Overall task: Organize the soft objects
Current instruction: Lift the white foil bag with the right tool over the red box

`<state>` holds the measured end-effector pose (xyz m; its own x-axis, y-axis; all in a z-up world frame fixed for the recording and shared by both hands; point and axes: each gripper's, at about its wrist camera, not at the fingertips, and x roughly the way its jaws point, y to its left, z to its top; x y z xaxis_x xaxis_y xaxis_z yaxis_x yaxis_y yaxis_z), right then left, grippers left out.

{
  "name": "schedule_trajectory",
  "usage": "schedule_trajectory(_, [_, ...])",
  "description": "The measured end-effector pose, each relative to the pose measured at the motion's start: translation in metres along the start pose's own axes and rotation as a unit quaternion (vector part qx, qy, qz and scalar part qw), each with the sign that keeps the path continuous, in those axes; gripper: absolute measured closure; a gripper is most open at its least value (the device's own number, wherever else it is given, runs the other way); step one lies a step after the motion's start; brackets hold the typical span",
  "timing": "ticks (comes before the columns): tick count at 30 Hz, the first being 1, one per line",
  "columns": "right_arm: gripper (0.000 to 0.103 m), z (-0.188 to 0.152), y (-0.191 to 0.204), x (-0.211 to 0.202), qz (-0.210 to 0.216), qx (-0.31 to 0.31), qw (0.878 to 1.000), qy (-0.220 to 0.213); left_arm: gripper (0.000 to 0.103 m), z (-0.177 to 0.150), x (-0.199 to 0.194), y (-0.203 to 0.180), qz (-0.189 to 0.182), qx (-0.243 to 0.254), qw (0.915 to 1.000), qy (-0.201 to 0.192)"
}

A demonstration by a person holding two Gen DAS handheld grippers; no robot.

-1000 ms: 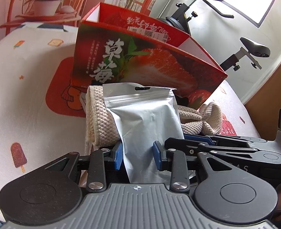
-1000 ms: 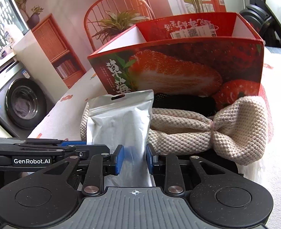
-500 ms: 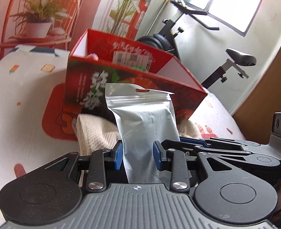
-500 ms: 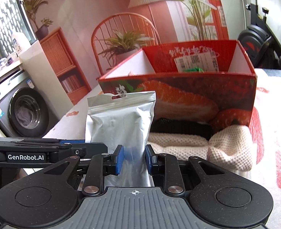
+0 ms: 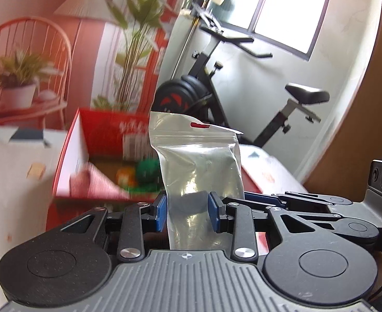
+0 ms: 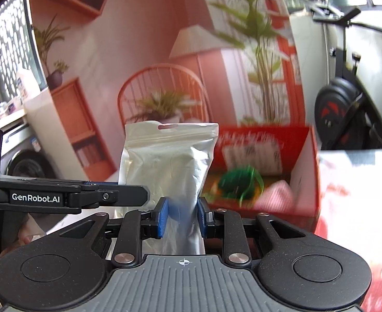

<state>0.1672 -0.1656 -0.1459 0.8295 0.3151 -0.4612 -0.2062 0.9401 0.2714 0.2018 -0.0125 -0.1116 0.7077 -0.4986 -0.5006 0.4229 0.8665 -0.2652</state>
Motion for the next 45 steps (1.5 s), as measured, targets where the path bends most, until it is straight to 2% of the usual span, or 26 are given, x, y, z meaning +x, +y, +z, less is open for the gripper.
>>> schedule_trajectory(7, [0.081,0.048,-0.012,0.032,-0.037,-0.047,0.997,-0.042,0.068,0.041,0.032,0.003,0.011,-0.008,0.9991,-0.04])
schedule_trajectory(14, [0.081,0.063,-0.027,0.068,-0.056,-0.056,0.996,-0.035,0.068,0.051,0.061,0.009,0.026,0.0,0.9991,-0.033])
schedule_trajectory(18, [0.081,0.058,-0.033,0.086,-0.059,-0.056,0.997,-0.015,0.068,0.05,0.073,0.019,0.029,0.0,0.9994,-0.016])
schedule_trajectory(25, [0.08,0.034,-0.04,0.11,-0.071,-0.035,0.997,0.025,0.068,0.029,0.094,0.031,0.031,-0.015,0.999,0.029])
schedule_trajectory(33, [0.08,0.017,-0.045,0.116,-0.074,-0.018,0.996,0.052,0.067,0.022,0.103,0.036,0.034,-0.012,0.9971,0.067])
schedule_trajectory(41, [0.077,0.01,-0.05,0.112,-0.071,0.033,0.995,0.069,0.067,0.02,0.102,0.03,0.043,-0.007,0.9959,0.079])
schedule_trajectory(45, [0.074,0.01,-0.049,0.106,-0.078,0.033,0.994,0.062,0.063,0.022,0.099,0.03,0.05,-0.012,0.9959,0.074])
